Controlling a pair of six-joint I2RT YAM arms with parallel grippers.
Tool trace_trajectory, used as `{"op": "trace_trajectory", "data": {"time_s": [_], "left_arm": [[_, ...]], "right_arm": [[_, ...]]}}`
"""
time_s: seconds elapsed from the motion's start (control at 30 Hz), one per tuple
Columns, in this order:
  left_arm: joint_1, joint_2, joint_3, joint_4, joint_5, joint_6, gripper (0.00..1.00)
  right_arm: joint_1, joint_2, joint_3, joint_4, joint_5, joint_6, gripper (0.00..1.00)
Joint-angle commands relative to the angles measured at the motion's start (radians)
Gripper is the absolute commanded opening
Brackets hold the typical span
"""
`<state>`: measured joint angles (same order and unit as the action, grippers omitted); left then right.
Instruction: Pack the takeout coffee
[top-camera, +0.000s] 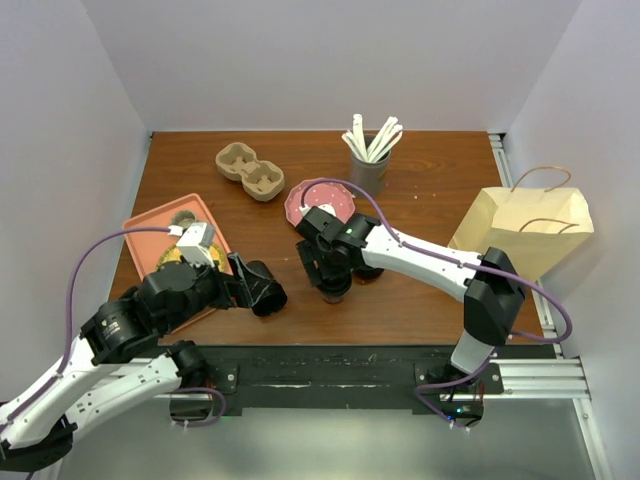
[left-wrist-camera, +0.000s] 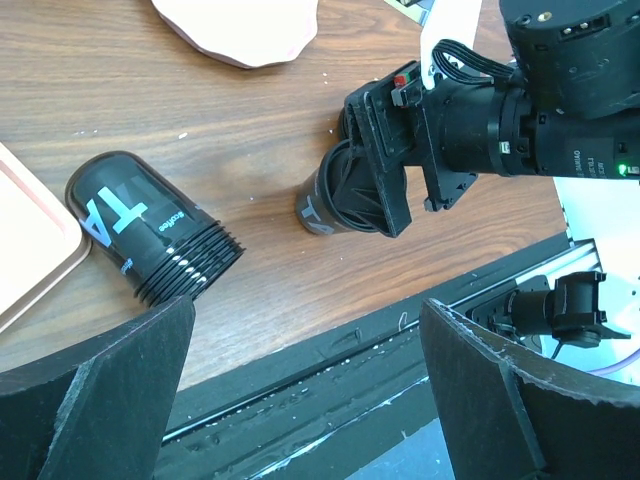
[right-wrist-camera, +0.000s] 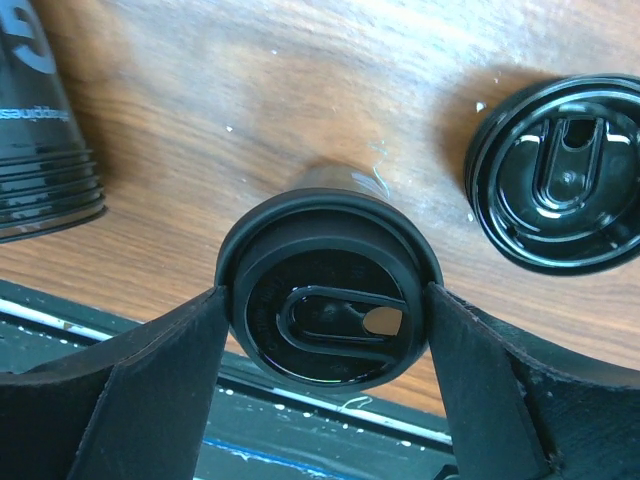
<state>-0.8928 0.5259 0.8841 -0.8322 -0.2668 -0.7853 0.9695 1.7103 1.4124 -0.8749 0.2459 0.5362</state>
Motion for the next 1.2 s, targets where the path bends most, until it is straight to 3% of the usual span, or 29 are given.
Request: {"op": "trace_trajectory", "data": {"time_s": [0.0, 0.23, 0.63, 0.93, 1.17], "left_arm": [[-0.003, -0.013, -0.002, 0.002, -0.025, -0.012, 1.00], [-0.003, -0.009, 0.010, 0.004, -0.035, 0.004, 1.00], [-0.001, 0.014, 0.018, 0.030, -0.025, 0.075, 1.00], [-0.003, 0.154, 0.049, -0.047, -0.084, 0.054, 1.00], [-0.001, 0.250, 0.065, -0.094, -0.104, 0.008, 0.99]], "right_arm": [[0.017, -0.001, 0.025, -0.026, 0.043, 0.011, 0.79], [0.023, -0.053, 0.017, -0.107, 0.067, 0.065, 0.69], [0.009, -0.311, -0.222, -0.210, 0.168, 0.226, 0.64], [-0.333, -0.482, -0.360, -0.098, 0.223, 0.081, 0.64], [-0.448, -0.472, -0.424, 0.066, 0.150, 0.036, 0.67]]}}
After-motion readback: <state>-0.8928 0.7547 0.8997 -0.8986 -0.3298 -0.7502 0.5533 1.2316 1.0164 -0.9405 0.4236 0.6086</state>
